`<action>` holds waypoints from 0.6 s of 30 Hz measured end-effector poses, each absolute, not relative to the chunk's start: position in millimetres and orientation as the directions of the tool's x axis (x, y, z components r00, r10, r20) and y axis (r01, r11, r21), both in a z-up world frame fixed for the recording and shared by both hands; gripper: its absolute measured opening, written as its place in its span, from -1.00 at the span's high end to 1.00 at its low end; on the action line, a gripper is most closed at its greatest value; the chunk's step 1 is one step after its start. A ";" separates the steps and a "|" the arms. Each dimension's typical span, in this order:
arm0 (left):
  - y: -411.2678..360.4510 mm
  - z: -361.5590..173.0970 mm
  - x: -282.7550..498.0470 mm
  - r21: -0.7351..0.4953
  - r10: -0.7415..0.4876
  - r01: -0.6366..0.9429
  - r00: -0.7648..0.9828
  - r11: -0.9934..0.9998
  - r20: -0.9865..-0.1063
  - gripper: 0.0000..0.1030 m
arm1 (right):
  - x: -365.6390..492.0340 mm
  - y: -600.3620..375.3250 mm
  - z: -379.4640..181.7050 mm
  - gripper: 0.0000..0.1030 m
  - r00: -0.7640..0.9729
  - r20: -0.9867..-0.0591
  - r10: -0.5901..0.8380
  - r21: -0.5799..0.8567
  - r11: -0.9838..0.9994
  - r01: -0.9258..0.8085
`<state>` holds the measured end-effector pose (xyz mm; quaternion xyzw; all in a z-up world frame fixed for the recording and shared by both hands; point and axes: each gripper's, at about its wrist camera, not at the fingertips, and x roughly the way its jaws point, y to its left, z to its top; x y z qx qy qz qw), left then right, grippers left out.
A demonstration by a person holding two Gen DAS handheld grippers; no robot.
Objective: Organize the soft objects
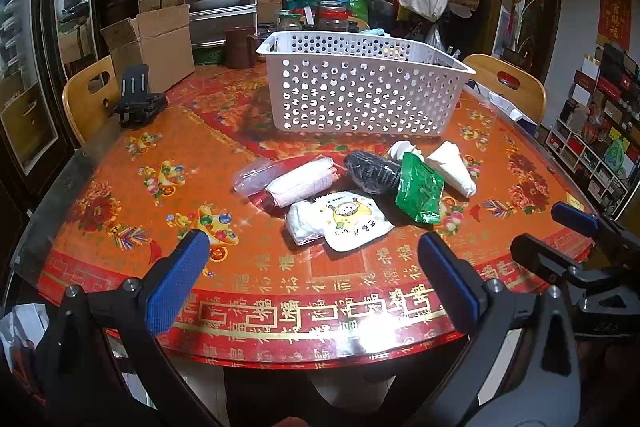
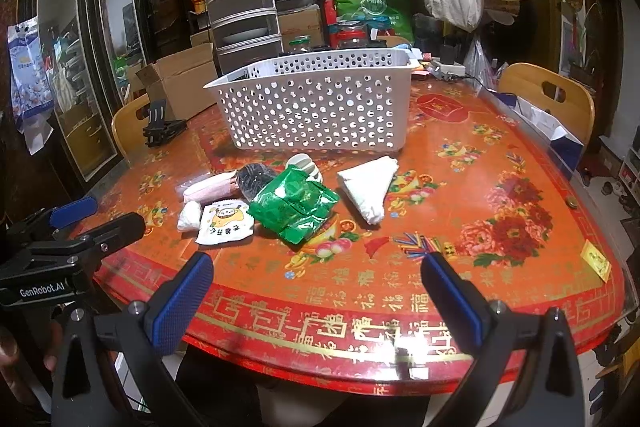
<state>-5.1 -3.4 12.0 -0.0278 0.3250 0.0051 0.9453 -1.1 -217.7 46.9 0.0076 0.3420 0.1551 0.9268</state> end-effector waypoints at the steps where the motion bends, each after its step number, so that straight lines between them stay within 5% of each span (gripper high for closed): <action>1: -3.5 12.1 -5.1 -0.050 -0.009 -0.027 0.789 0.998 -0.615 -1.00 | -1.0 -217.8 46.6 -1.00 0.716 -0.633 0.294 0.122 0.951 -0.283; 18: -6.7 15.4 -6.9 -0.053 -0.017 -0.020 0.789 0.998 -0.614 -1.00 | -0.3 -216.8 44.8 -1.00 0.715 -0.634 0.295 0.124 0.951 -0.283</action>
